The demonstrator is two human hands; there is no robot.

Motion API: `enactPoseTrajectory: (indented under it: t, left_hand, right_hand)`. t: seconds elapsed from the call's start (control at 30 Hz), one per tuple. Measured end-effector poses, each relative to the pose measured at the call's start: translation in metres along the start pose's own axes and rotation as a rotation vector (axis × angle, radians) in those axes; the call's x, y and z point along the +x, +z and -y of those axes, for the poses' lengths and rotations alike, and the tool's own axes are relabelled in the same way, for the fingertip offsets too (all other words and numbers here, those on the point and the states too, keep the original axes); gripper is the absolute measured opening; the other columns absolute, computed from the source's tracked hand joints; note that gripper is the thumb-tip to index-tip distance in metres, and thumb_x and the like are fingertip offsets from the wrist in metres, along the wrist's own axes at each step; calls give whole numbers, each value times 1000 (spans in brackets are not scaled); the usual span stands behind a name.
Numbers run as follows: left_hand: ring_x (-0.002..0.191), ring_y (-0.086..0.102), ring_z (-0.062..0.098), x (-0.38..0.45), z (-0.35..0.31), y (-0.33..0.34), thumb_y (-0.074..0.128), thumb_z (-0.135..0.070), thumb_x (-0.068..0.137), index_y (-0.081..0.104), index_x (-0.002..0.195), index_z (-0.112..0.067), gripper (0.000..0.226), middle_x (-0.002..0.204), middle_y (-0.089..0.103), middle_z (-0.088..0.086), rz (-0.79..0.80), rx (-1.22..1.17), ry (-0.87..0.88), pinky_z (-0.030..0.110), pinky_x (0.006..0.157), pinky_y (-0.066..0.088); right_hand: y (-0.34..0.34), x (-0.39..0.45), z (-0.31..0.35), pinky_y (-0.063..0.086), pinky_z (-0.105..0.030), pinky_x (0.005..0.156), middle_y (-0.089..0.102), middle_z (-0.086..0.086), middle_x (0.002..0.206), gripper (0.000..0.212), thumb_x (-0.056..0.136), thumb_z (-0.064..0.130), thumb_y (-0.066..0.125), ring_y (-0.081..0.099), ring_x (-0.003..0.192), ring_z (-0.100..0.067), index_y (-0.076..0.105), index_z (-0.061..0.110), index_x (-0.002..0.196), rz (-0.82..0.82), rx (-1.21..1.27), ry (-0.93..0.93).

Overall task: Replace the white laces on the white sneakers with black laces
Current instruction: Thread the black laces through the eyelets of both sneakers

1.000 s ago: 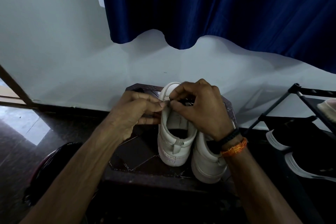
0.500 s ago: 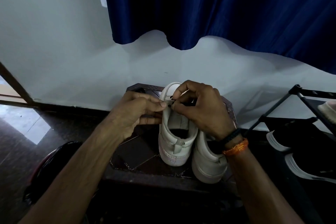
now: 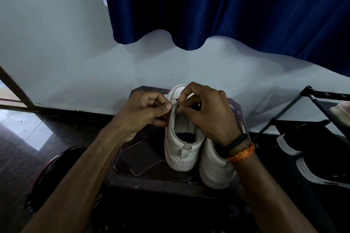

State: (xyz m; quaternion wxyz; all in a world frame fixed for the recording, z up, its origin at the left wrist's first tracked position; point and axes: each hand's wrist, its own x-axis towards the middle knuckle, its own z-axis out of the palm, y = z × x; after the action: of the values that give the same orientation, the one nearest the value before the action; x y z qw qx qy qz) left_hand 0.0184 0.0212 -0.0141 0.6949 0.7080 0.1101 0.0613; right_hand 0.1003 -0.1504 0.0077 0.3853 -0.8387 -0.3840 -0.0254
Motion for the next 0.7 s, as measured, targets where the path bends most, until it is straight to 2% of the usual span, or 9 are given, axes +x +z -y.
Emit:
enactPoseTrajectory:
  t: [0.1,0.23,0.37,0.4,0.47,0.53,0.6,0.7]
  left_hand:
    - [72,70,12,2,4,0,64,-1,94,67,91,1,5,80,71,8,20,50,60,23,61,57]
    - [68,63,5,3,8,5,57,-2,99,65,88,-7,15,72,67,-6,17,188,128,19,60,51]
    - [77,57,16,10,16,2,56,-18,101,65,90,-12,16,84,66,13,-74,256,122,32,72,47]
    - [78,55,16,12,17,0,55,-20,100,65,89,-12,16,84,64,15,-109,237,108,32,73,46]
    - [76,55,10,13,17,-1,54,-15,101,63,85,-14,19,76,64,1,-165,153,81,27,71,45]
    - [70,59,6,11,15,0,50,-8,103,60,85,-11,21,71,64,-7,-147,32,62,23,66,48]
    - [68,65,10,7,13,2,46,-4,104,58,88,-6,20,73,68,1,-65,-88,40,23,61,53]
    - [73,70,21,3,9,2,43,-5,105,56,93,-3,18,82,70,13,20,-174,16,30,64,57]
  right_hand:
    - [1,0,-1,52,-39,81,75,15,74,20,78,17,78,69,84,-3,64,28,84,9,5,3]
    - [0,3,-3,51,-28,79,75,14,75,19,76,21,84,67,79,2,67,24,84,31,-15,18]
    - [3,4,-6,52,-33,81,73,13,83,23,74,29,87,65,87,-6,71,24,89,32,-48,-26]
    - [3,3,-7,52,-32,81,73,14,85,24,74,30,87,65,89,-6,71,24,91,23,-50,-29]
    - [3,3,-8,52,-31,83,73,15,88,25,74,29,87,63,92,-7,73,25,95,13,-65,-34]
    - [2,2,-10,52,-34,85,74,15,88,26,75,25,85,64,94,-9,73,27,97,13,-102,-40]
    - [2,2,-12,53,-37,85,75,16,86,28,74,22,83,66,93,-11,72,30,97,18,-129,-29]
    - [4,2,-14,55,-37,82,74,17,85,30,74,19,80,68,90,-9,70,32,98,16,-144,2]
